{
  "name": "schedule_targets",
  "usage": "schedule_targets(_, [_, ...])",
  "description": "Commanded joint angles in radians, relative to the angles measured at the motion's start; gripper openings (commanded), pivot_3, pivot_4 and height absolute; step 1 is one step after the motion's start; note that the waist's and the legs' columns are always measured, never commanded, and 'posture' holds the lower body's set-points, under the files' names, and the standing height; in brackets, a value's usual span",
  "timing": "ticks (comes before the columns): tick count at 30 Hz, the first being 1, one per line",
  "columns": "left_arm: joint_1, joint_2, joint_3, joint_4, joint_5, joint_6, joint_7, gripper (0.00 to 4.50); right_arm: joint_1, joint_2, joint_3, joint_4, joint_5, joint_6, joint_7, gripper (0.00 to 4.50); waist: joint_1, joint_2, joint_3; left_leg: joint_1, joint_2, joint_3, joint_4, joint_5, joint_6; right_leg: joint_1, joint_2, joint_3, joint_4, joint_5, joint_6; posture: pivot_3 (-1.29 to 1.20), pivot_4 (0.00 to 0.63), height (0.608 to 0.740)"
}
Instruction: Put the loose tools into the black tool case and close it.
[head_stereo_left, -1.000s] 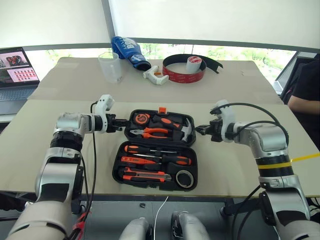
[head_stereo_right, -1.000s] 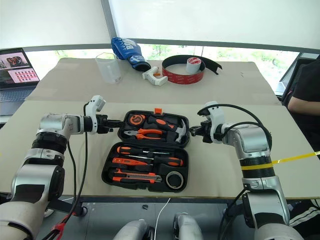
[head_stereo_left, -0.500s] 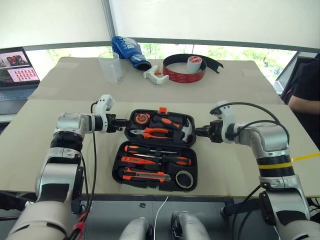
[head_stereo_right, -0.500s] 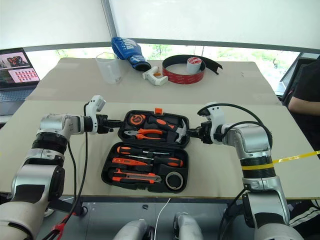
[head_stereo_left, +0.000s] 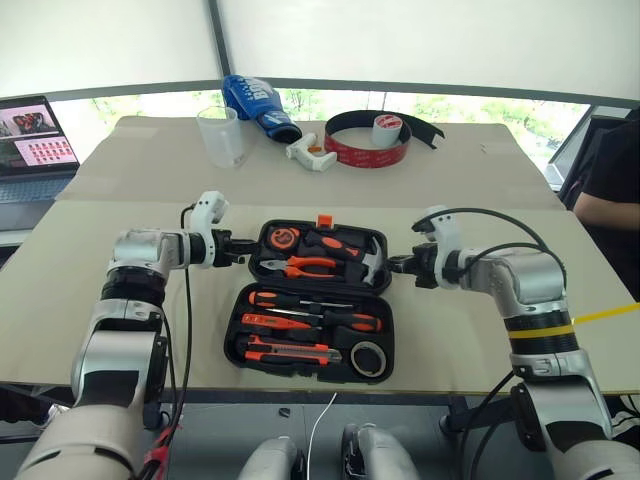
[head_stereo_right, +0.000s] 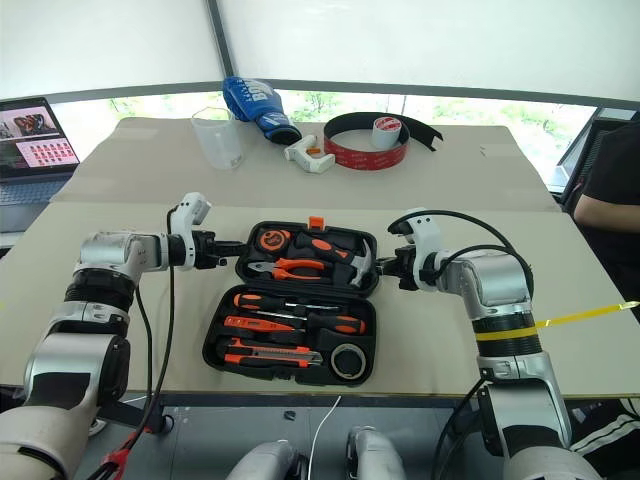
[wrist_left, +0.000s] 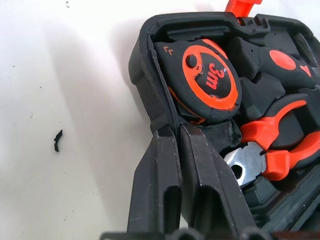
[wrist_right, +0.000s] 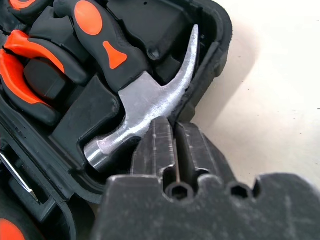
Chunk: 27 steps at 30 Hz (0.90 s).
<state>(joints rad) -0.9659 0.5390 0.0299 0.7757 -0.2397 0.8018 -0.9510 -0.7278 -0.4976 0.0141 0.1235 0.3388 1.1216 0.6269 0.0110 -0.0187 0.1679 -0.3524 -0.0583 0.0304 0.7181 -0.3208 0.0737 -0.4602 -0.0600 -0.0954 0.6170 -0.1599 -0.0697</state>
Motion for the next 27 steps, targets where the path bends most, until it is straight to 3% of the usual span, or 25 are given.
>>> schedule_targets(1, [0.021,-0.014,0.056,-0.082,-0.039,-0.059,0.022,0.00,0.001,0.004,-0.030,-0.064,0.018,-0.002,-0.020,0.01,0.000,0.000,0.000,0.000,0.000,0.000,0.000,0.000,0.000,0.000,0.000,0.000,0.000,0.000,0.000,0.00,0.150,0.730])
schedule_targets(9, [0.105,-0.024,0.178,-0.329,-0.101,-0.206,0.103,0.00,-0.014,0.025,-0.064,-0.175,-0.024,-0.205,-0.090,0.01,0.000,0.000,0.001,-0.008,0.000,0.000,0.000,0.000,0.000,-0.009,0.000,0.000,0.001,0.000,-0.001,0.00,0.150,0.730])
schedule_targets(12, [0.149,-0.020,0.181,-0.410,-0.113,-0.244,0.100,0.00,0.007,0.016,-0.047,-0.212,-0.052,-0.291,-0.098,0.01,0.000,0.000,0.001,-0.018,0.000,0.002,0.004,0.001,0.001,-0.020,0.000,0.000,0.011,0.001,-0.002,0.00,0.150,0.730])
schedule_targets(18, [0.310,0.001,0.116,-0.579,-0.059,-0.360,0.083,0.00,0.148,-0.021,0.045,-0.286,-0.155,-0.523,-0.074,0.01,-0.002,0.000,0.001,-0.018,-0.001,0.003,0.002,0.001,0.001,-0.021,0.000,0.000,0.008,0.001,-0.001,0.00,0.150,0.730])
schedule_targets(23, [0.430,-0.003,0.080,-0.628,0.030,-0.569,0.143,0.00,0.268,-0.010,0.074,-0.305,-0.255,-0.751,-0.121,0.01,0.001,0.000,0.001,-0.009,-0.001,0.004,0.001,0.000,-0.001,-0.012,0.000,0.001,0.002,0.000,-0.001,0.00,0.150,0.730])
schedule_targets(27, [0.491,-0.012,0.091,-0.674,0.036,-0.621,0.193,0.00,0.357,-0.016,0.066,-0.321,-0.288,-0.860,-0.124,0.01,0.001,0.000,0.001,0.005,0.001,0.004,-0.005,-0.003,-0.008,0.002,0.001,0.001,-0.004,-0.001,0.000,0.00,0.150,0.730])
